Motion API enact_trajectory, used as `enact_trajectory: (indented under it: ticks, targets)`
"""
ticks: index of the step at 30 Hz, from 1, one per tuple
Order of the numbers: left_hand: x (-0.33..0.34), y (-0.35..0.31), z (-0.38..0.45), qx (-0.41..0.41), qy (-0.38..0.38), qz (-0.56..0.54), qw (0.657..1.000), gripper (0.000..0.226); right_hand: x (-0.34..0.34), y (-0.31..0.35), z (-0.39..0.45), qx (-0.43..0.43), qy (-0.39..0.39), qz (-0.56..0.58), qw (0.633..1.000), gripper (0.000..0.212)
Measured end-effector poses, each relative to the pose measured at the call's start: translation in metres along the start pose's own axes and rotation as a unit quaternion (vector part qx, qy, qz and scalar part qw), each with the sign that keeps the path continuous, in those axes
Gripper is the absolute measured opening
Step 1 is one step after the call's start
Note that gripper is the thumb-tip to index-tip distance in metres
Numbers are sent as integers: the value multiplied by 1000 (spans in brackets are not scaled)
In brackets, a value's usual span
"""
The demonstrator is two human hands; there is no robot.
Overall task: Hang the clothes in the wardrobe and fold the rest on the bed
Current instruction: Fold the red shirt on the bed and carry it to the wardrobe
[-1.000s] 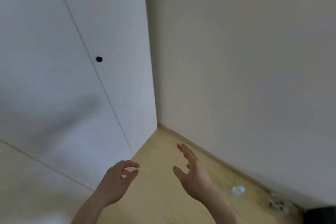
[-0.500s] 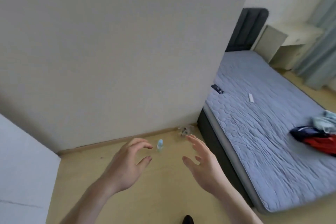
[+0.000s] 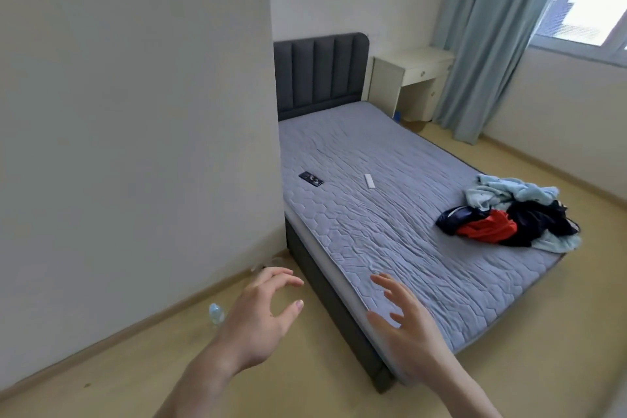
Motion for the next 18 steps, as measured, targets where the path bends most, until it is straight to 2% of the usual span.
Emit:
enact_trajectory:
  ticks: [5, 12, 18]
  targets:
    - [62, -54, 24, 27, 38, 4, 999, 21, -65, -33, 34, 10, -18, 5, 1000, 51]
    - [134, -110, 104, 90, 72, 6, 993, 24, -141, -78, 88, 32, -72, 6, 997, 53]
    - [230, -152, 179, 138, 141, -23, 980, 25, -227, -129, 127, 70, -159, -26, 984, 52]
Point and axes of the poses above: each hand's wrist, its own z-axis towards the middle knuckle, its own x-axis out of the palm, y = z × x, the point moved 7 cm from there along z, towards the middle knuckle, and after that the axes turned 13 degrees about -y, right-handed, at the moved point
